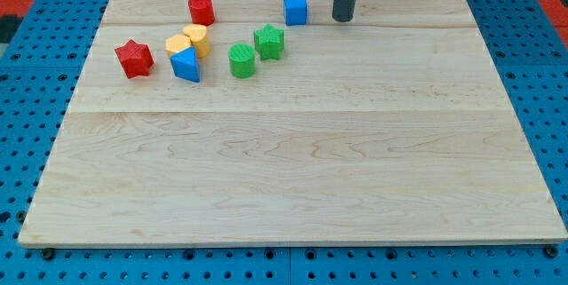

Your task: Push the blue cube into red circle

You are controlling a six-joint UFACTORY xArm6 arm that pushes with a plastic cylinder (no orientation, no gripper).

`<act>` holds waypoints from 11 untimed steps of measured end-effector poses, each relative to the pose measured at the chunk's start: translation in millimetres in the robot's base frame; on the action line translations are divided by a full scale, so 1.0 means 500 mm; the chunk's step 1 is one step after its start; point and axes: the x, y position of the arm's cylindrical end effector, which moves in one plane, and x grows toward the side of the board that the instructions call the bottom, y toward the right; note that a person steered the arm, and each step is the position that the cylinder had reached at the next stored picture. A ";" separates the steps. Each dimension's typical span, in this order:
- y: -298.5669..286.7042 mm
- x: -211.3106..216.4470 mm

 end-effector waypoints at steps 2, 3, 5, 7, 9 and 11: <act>-0.253 -0.003; -0.248 -0.023; -0.368 -0.031; -0.420 -0.031; -0.417 0.048; -0.419 0.097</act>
